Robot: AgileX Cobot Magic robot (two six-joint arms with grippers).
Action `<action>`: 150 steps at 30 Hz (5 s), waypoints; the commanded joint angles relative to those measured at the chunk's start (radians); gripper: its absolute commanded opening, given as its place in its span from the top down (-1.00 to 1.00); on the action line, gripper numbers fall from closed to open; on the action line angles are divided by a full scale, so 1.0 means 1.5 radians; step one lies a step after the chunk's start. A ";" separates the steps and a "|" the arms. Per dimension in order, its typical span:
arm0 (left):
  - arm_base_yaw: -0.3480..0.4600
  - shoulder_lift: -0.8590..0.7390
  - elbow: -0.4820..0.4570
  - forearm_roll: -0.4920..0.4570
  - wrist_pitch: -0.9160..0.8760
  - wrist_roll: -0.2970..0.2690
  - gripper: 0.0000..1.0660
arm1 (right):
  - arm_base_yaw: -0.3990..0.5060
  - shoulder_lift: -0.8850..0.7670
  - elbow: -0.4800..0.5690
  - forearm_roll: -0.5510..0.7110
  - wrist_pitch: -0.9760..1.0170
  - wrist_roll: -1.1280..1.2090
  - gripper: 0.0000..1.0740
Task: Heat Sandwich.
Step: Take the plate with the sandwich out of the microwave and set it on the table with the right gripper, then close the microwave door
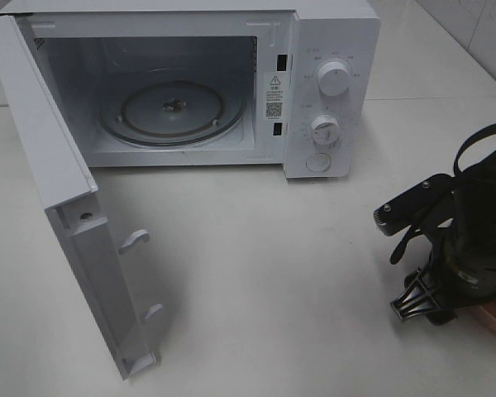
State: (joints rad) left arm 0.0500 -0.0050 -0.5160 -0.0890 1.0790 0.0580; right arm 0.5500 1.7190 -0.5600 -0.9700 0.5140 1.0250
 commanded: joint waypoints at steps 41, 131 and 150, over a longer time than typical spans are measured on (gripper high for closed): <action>0.002 -0.013 0.001 -0.004 -0.005 0.003 -0.84 | -0.001 -0.241 0.005 0.378 0.033 -0.376 -0.41; 0.002 -0.005 0.001 -0.004 -0.005 0.002 -0.84 | -0.312 -1.167 0.042 0.647 0.319 -0.631 -0.40; 0.002 -0.005 0.001 -0.004 -0.005 0.002 -0.84 | -0.312 -1.167 0.042 0.647 0.319 -0.631 -0.40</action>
State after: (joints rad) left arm 0.0500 -0.0050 -0.5160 -0.0890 1.0790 0.0580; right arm 0.0900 -0.0030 -0.4980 0.0000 0.9990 0.0840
